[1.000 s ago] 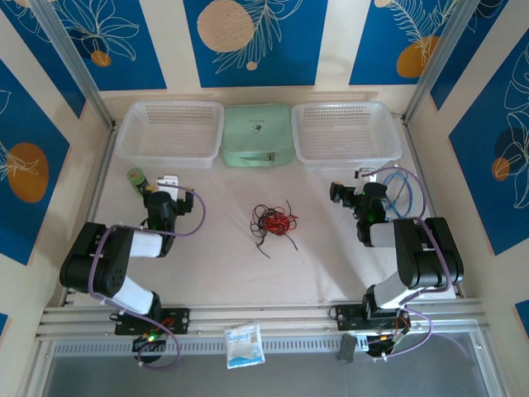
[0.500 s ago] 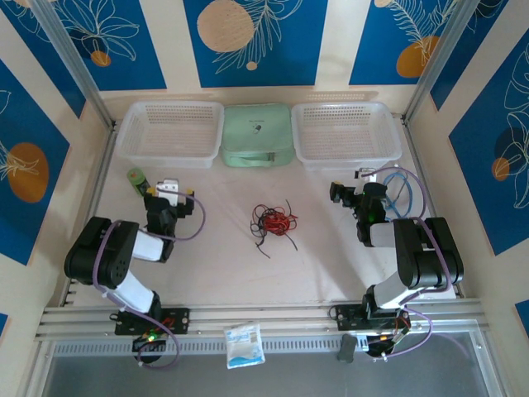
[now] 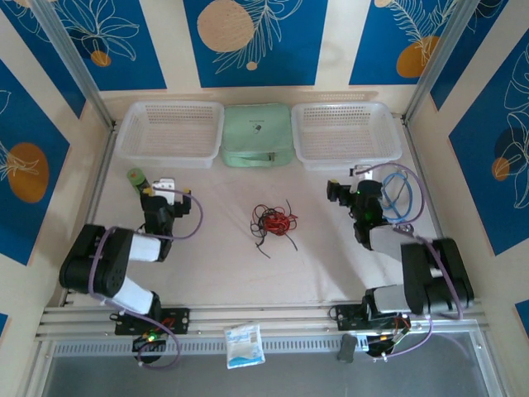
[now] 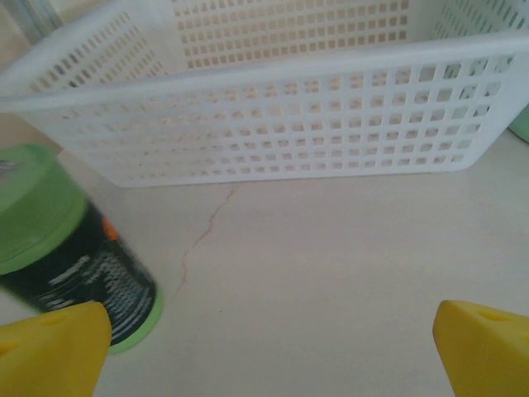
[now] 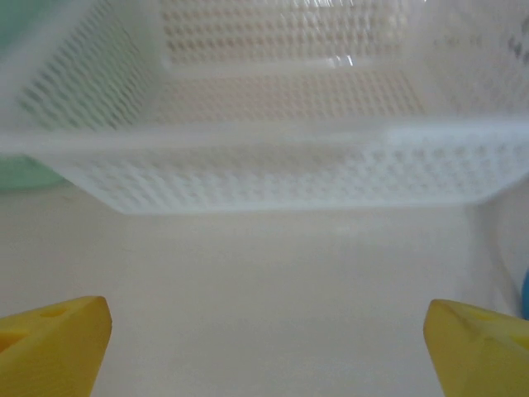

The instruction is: Untangle the cables

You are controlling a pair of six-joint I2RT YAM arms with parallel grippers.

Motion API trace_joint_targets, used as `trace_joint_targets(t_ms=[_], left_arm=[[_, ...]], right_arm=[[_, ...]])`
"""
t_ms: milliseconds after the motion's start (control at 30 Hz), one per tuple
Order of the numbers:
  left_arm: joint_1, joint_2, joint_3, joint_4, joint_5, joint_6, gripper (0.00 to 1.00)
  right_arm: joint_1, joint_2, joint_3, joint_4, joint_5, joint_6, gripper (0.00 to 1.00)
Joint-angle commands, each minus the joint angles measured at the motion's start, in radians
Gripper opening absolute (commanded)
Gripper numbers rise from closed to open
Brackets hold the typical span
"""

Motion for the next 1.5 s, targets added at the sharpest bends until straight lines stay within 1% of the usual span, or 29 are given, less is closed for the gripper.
trace_joint_targets(t_ms=[0, 33, 67, 100, 133, 200, 233, 267, 333, 400, 467, 567, 667, 733, 800, 900, 1033, 1200, 1267, 1367, 1433, 1467], left_arm=[[-0.033, -0.259, 0.013, -0.157, -0.111, -0.02, 1.0], [-0.033, -0.364, 0.069, -0.343, -0.11, -0.09, 1.0], [-0.033, -0.437, 0.121, -0.515, -0.095, -0.161, 1.0], [-0.034, -0.493, 0.188, -0.667, -0.053, -0.236, 1.0], [-0.037, -0.525, 0.241, -0.771, 0.015, -0.298, 1.0], [-0.057, -0.544, 0.311, -0.905, 0.136, -0.388, 1.0], [-0.081, -0.539, 0.339, -0.962, 0.166, -0.428, 1.0], [-0.109, -0.531, 0.36, -1.013, 0.172, -0.457, 1.0], [-0.193, -0.494, 0.394, -1.094, 0.198, -0.49, 1.0], [-0.29, -0.438, 0.419, -1.14, 0.211, -0.503, 1.0], [-0.38, -0.361, 0.448, -1.164, 0.227, -0.518, 0.99], [-0.486, -0.208, 0.505, -1.157, 0.26, -0.564, 0.92], [-0.559, -0.061, 0.559, -1.087, 0.27, -0.613, 0.88], [-0.593, 0.029, 0.614, -1.056, 0.267, -0.657, 0.88], [-0.614, 0.101, 0.666, -1.042, 0.258, -0.708, 0.88], [-0.625, 0.192, 0.732, -1.026, 0.269, -0.758, 0.87], [-0.627, 0.273, 0.787, -1.043, 0.249, -0.757, 0.84], [-0.627, 0.356, 0.819, -1.058, 0.232, -0.72, 0.78], [-0.626, 0.382, 0.823, -1.07, 0.234, -0.717, 0.74], [-0.626, 0.394, 0.802, -1.05, 0.256, -0.724, 0.69], [-0.627, 0.392, 0.778, -1.025, 0.287, -0.731, 0.64], [-0.626, 0.387, 0.767, -1.017, 0.304, -0.734, 0.58]], right_arm=[[0.057, -0.169, 0.15, -0.37, 0.11, 0.051, 0.97], [0.066, -0.203, 0.2, -0.479, 0.088, 0.102, 0.97], [0.075, -0.222, 0.241, -0.581, 0.065, 0.143, 0.97], [0.088, -0.241, 0.278, -0.698, 0.036, 0.182, 0.98], [0.107, -0.253, 0.316, -0.789, 0.008, 0.227, 0.98], [0.164, -0.267, 0.359, -0.916, -0.05, 0.291, 0.98], [0.202, -0.269, 0.376, -0.974, -0.069, 0.33, 0.98], [0.234, -0.267, 0.39, -1.019, -0.091, 0.364, 0.97], [0.304, -0.242, 0.408, -1.09, -0.153, 0.445, 0.94], [0.365, -0.205, 0.412, -1.114, -0.21, 0.516, 0.92], [0.41, -0.157, 0.411, -1.108, -0.248, 0.578, 0.9], [0.446, -0.1, 0.384, -1.027, -0.249, 0.676, 0.89], [0.428, -0.064, 0.346, -0.937, -0.233, 0.79, 0.89], [0.4, -0.042, 0.311, -0.857, -0.276, 0.875, 0.88], [0.376, -0.007, 0.292, -0.813, -0.328, 0.952, 0.86], [0.354, 0.063, 0.293, -0.786, -0.393, 1.032, 0.83], [0.352, 0.143, 0.277, -0.684, -0.487, 1.095, 0.79], [0.363, 0.186, 0.271, -0.64, -0.511, 1.132, 0.77], [0.363, 0.186, 0.265, -0.64, -0.512, 1.137, 0.77], [0.363, 0.176, 0.251, -0.644, -0.514, 1.14, 0.77], [0.36, 0.165, 0.234, -0.647, -0.521, 1.142, 0.77], [0.357, 0.158, 0.223, -0.644, -0.523, 1.143, 0.77]])
